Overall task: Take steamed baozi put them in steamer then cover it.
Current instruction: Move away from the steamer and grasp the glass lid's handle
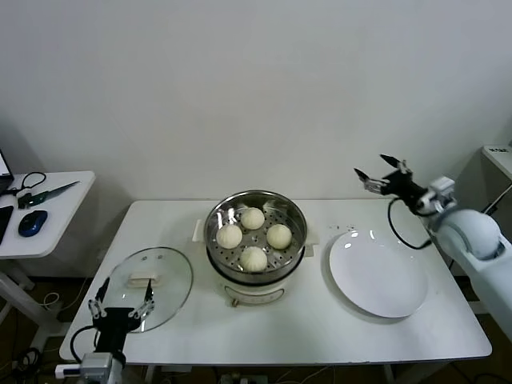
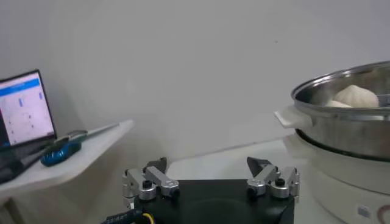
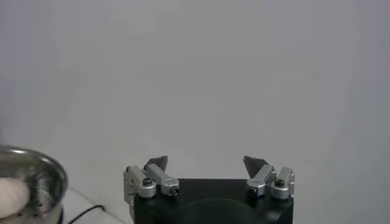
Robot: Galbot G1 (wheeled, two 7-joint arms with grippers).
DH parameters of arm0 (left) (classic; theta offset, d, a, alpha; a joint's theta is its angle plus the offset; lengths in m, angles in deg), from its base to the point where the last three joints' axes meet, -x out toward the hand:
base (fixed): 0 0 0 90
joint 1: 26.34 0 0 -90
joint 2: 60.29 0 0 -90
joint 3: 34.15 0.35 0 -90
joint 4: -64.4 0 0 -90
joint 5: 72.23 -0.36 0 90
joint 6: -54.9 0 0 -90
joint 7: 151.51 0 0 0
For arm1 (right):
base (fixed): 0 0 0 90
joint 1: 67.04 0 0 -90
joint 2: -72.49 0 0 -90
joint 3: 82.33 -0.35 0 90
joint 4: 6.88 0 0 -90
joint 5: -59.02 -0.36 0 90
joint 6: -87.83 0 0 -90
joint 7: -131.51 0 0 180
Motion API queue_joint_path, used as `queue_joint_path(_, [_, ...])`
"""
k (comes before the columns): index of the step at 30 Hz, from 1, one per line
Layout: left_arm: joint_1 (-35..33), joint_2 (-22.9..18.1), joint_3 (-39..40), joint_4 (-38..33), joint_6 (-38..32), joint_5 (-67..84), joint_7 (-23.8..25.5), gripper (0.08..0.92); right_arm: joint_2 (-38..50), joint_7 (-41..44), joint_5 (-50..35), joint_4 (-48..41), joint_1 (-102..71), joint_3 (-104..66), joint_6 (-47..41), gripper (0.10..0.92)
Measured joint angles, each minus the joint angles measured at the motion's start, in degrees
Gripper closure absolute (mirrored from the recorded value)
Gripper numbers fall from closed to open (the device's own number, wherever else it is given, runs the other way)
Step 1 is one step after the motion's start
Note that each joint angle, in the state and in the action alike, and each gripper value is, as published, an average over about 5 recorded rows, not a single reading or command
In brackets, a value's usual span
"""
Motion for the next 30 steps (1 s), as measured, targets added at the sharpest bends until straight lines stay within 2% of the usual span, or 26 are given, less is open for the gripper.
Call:
queue_joint_path(6, [1.1,1.5,-0.3,1.8,-1.5,-4.9,-2.0,0.177,-5.3,-0.7,3.1,2.1,-19.4,-14.5,7.1,0.203])
queue_joint_path(12, [1.9,4.4,-1.4,5.0,-4.0,-18.9,-8.3,0.177,-11.5,-1.0,6.5,2.7,-32.4,-21.3,12.8,0.203])
queue_joint_path(21, [3.5,8.1,-0.6,14.5,-6.9,-44.3,-16.6,0.177,-19.8,-2.3,12.7,2.8,-39.5,-23.2,17.7,0.203])
queue_joint_path(30, [7.1,8.3,1.2,25.9,-7.7,-61.7,-20.0,0.177,-25.3,-3.8,18.1,4.0,-42.9,-22.7,19.9,0.203])
